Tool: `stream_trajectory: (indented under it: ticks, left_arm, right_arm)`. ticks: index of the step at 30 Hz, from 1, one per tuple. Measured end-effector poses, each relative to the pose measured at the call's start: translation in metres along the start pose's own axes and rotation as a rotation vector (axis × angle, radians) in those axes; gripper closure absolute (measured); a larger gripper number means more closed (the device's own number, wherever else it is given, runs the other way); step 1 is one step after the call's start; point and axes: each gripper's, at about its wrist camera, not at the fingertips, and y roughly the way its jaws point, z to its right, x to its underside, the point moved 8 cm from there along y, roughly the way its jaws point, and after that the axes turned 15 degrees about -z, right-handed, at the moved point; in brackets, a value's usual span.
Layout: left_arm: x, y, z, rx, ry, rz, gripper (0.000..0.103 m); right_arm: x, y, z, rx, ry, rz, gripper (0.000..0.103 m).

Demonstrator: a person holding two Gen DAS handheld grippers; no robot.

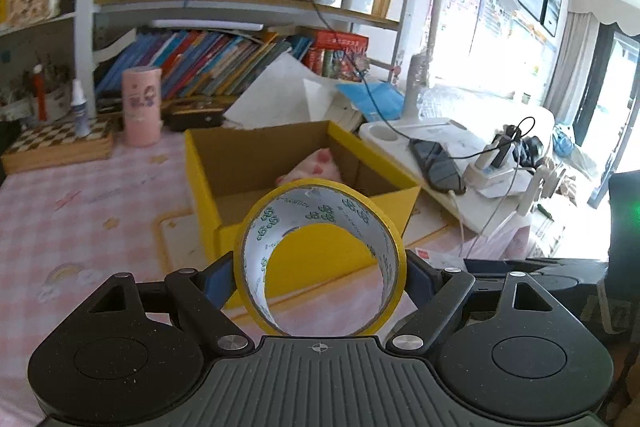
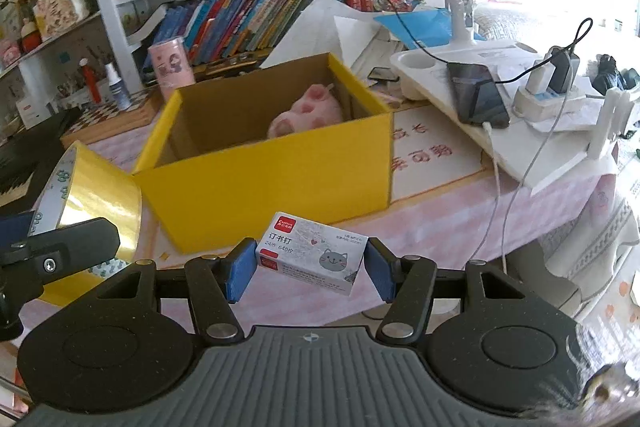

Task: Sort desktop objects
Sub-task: 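Carry the tape roll and staples box over the yellow box with both tools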

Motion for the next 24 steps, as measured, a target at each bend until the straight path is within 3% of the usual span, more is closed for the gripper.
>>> stream_trajectory:
  ticks: [12,24]
  left_arm:
    - [-0.05,0.032,0.017,-0.073,-0.026,0.045,0.018]
    - [-0.089,0.066,0.008,-0.182,-0.025,0.06,0.018]
  right_arm:
    - [-0.054,0.014,0.041,-0.038,-0.06,0.054,0.047]
    - [-0.104,0.027,0.046,-0.098,-0.113,0.122,0.047]
